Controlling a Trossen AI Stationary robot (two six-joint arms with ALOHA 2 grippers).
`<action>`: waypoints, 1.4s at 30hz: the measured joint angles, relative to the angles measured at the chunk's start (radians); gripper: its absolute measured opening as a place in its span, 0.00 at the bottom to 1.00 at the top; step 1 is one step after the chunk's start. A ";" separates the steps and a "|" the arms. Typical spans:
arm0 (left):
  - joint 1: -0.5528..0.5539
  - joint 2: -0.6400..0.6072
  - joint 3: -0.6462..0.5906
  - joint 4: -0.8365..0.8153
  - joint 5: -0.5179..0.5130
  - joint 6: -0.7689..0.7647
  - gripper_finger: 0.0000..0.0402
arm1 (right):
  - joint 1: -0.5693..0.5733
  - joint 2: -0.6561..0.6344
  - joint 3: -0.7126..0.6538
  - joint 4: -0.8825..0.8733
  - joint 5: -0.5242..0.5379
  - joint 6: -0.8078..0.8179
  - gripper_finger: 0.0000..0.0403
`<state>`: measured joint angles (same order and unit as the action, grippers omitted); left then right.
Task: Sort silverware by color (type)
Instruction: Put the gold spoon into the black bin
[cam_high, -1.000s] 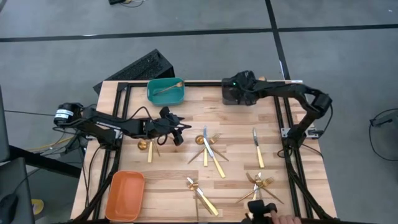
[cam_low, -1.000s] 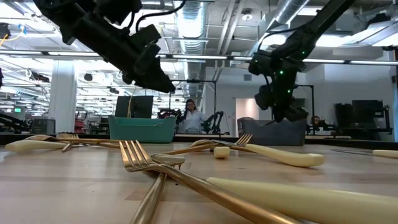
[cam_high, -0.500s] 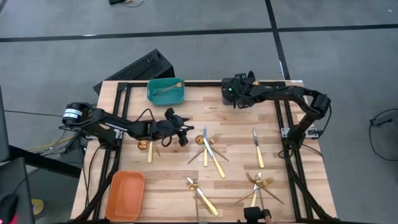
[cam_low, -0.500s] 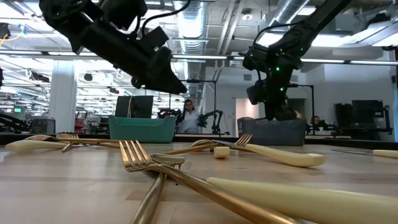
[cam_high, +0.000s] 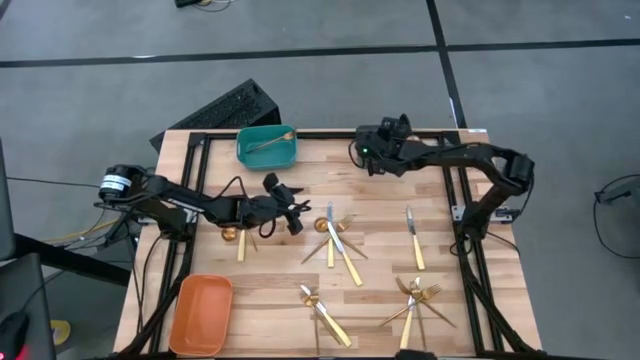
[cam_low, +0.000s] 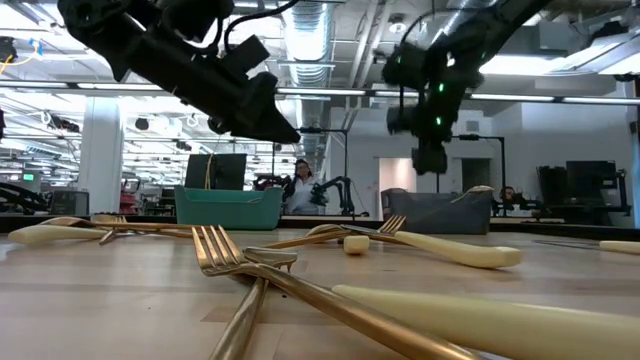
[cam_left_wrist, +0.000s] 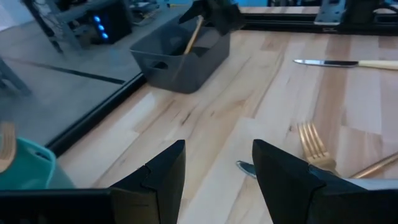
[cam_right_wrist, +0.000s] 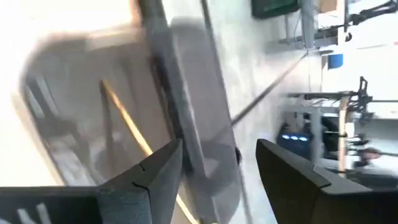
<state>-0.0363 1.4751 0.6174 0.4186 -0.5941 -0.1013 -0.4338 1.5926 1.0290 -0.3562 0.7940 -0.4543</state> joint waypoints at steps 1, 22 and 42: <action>-0.007 -0.008 0.000 -0.010 -0.011 0.000 0.43 | 0.016 -0.026 0.000 -0.010 -0.024 0.035 0.57; -0.242 -0.479 0.000 -0.676 -0.145 -0.413 0.43 | 0.441 -0.197 -0.271 0.428 -0.742 0.520 0.51; -0.213 -0.181 0.000 -0.977 -0.097 -0.705 0.43 | 0.603 0.001 -0.376 0.881 -0.745 0.443 0.51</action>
<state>-0.2491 1.2944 0.6178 -0.5582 -0.6913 -0.8064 0.1693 1.5936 0.6529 0.5250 0.0492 -0.0113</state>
